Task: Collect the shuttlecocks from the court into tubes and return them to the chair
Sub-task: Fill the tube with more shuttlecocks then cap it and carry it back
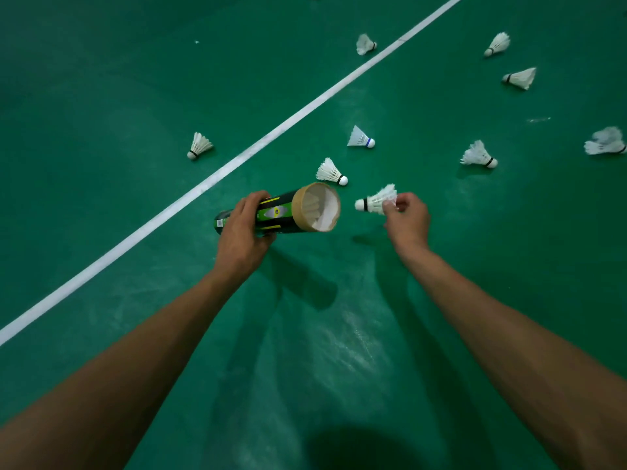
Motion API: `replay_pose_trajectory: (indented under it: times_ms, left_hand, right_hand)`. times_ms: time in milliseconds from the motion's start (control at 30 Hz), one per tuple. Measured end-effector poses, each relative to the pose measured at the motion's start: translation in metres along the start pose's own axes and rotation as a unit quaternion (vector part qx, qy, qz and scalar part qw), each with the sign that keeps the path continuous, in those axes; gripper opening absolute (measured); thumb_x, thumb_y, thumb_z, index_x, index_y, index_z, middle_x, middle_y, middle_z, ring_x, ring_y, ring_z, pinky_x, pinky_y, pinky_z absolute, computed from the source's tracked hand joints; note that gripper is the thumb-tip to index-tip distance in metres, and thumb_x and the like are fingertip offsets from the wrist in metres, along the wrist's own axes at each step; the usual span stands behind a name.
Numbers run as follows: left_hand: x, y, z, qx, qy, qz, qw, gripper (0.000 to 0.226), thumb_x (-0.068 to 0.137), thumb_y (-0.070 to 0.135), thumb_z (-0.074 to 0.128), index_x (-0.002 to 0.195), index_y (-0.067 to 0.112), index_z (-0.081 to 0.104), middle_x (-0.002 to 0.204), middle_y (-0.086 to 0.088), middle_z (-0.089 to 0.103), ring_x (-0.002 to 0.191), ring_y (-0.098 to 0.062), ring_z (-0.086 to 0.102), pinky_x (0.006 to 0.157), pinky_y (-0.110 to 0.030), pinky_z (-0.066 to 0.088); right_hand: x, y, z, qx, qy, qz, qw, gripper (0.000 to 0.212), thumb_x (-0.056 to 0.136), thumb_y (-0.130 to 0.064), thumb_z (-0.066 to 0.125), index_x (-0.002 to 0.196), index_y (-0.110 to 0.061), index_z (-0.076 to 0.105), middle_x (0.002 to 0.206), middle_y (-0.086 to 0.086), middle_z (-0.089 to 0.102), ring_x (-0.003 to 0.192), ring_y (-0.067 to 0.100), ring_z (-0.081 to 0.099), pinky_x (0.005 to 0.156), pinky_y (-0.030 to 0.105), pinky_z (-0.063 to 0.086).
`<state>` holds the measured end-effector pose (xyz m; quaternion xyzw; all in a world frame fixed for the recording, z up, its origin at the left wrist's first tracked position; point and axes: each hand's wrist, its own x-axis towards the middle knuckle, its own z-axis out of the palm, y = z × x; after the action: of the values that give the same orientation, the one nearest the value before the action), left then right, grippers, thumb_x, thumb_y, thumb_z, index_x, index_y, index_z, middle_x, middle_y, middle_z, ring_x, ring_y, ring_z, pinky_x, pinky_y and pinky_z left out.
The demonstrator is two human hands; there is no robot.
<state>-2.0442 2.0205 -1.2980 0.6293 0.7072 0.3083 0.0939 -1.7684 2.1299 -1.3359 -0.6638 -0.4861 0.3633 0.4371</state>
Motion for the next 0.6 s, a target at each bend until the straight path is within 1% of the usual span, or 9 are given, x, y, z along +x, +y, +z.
replay_pose_trajectory:
  times_ms: [33, 100, 200, 300, 367, 467, 533, 567, 600]
  left_hand:
    - [0.001, 0.001, -0.003, 0.006, 0.006, -0.005, 1.0, 0.071, 0.076, 0.005, 0.081, 0.139, 0.021, 0.051, 0.136, -0.002, 0.059, 0.121, -0.026, 0.054, 0.097, -0.039, 0.045]
    - [0.005, 0.004, -0.009, 0.022, 0.026, -0.012, 0.999, 0.071, 0.077, 0.007, 0.082, 0.138, 0.023, 0.05, 0.135, -0.002, 0.059, 0.121, -0.024, 0.054, 0.098, -0.041, 0.048]
    - [0.009, 0.011, -0.02, 0.048, 0.067, -0.032, 0.996, 0.072, 0.075, 0.007, 0.081, 0.137, 0.024, 0.051, 0.133, -0.002, 0.059, 0.12, -0.025, 0.053, 0.097, -0.042, 0.049]
    - [0.008, 0.022, -0.026, 0.05, 0.109, -0.053, 0.991, 0.073, 0.074, 0.005, 0.079, 0.139, 0.022, 0.051, 0.134, -0.003, 0.057, 0.121, -0.027, 0.054, 0.1, -0.04, 0.048]
    - [0.004, 0.03, -0.03, 0.049, 0.119, -0.075, 0.989, 0.074, 0.075, 0.005, 0.078, 0.141, 0.021, 0.05, 0.137, -0.004, 0.056, 0.123, -0.027, 0.054, 0.104, -0.039, 0.047]
    - [-0.006, 0.034, -0.042, 0.053, 0.111, -0.078, 0.989, 0.074, 0.074, 0.003, 0.079, 0.14, 0.021, 0.051, 0.137, -0.003, 0.056, 0.123, -0.025, 0.053, 0.104, -0.039, 0.046]
    - [-0.015, 0.033, -0.054, 0.078, 0.109, -0.076, 0.988, 0.075, 0.072, 0.002, 0.081, 0.138, 0.022, 0.052, 0.135, -0.002, 0.057, 0.121, -0.024, 0.053, 0.101, -0.039, 0.047]
    - [-0.019, 0.031, -0.059, 0.088, 0.114, -0.084, 0.986, 0.075, 0.072, 0.002, 0.081, 0.138, 0.023, 0.052, 0.134, -0.003, 0.056, 0.12, -0.024, 0.054, 0.101, -0.04, 0.047]
    - [-0.022, 0.029, -0.065, 0.092, 0.121, -0.097, 0.984, 0.075, 0.072, 0.001, 0.081, 0.138, 0.023, 0.051, 0.134, -0.003, 0.056, 0.12, -0.025, 0.054, 0.101, -0.041, 0.048]
  right_hand:
    - [-0.011, -0.019, 0.003, 0.051, 0.035, -0.043, 0.997, 0.009, 0.088, -0.023, 0.064, 0.089, -0.015, 0.063, 0.084, 0.001, 0.066, 0.078, 0.03, 0.064, 0.078, 0.051, 0.055]
    - [-0.034, -0.063, 0.001, 0.112, 0.1, -0.131, 0.98, 0.009, 0.09, -0.019, 0.059, 0.09, -0.01, 0.06, 0.08, -0.006, 0.058, 0.072, 0.018, 0.053, 0.071, 0.042, 0.049]
    - [-0.07, -0.114, -0.013, 0.167, 0.105, -0.255, 0.947, 0.007, 0.092, -0.011, 0.059, 0.088, -0.013, 0.054, 0.073, -0.009, 0.049, 0.066, 0.016, 0.044, 0.062, 0.034, 0.037]
    - [-0.093, -0.124, -0.011, 0.096, 0.041, -0.38, 0.919, 0.003, 0.09, -0.006, 0.063, 0.089, -0.007, 0.06, 0.079, -0.003, 0.056, 0.069, 0.014, 0.046, 0.064, 0.028, 0.036]
    - [-0.101, -0.118, -0.002, 0.048, -0.013, -0.417, 0.908, 0.005, 0.091, -0.011, 0.061, 0.093, -0.01, 0.066, 0.084, -0.003, 0.062, 0.07, 0.017, 0.054, 0.065, 0.031, 0.044]
    - [-0.107, -0.116, 0.001, 0.063, -0.109, -0.41, 0.904, 0.019, 0.098, -0.025, 0.052, 0.084, -0.02, 0.064, 0.076, -0.009, 0.056, 0.066, 0.02, 0.053, 0.062, 0.037, 0.046]
    - [-0.107, -0.124, -0.002, 0.044, -0.182, -0.405, 0.895, 0.034, 0.101, -0.04, 0.043, 0.069, -0.029, 0.048, 0.06, -0.01, 0.043, 0.06, 0.02, 0.047, 0.057, 0.036, 0.04]
    - [-0.107, -0.129, -0.004, 0.038, -0.227, -0.394, 0.89, 0.039, 0.101, -0.047, 0.04, 0.065, -0.033, 0.043, 0.053, -0.007, 0.042, 0.057, 0.022, 0.049, 0.056, 0.037, 0.041]
    - [-0.108, -0.136, -0.004, 0.039, -0.277, -0.378, 0.883, 0.042, 0.101, -0.052, 0.039, 0.062, -0.035, 0.044, 0.05, -0.005, 0.046, 0.054, 0.024, 0.055, 0.056, 0.039, 0.045]
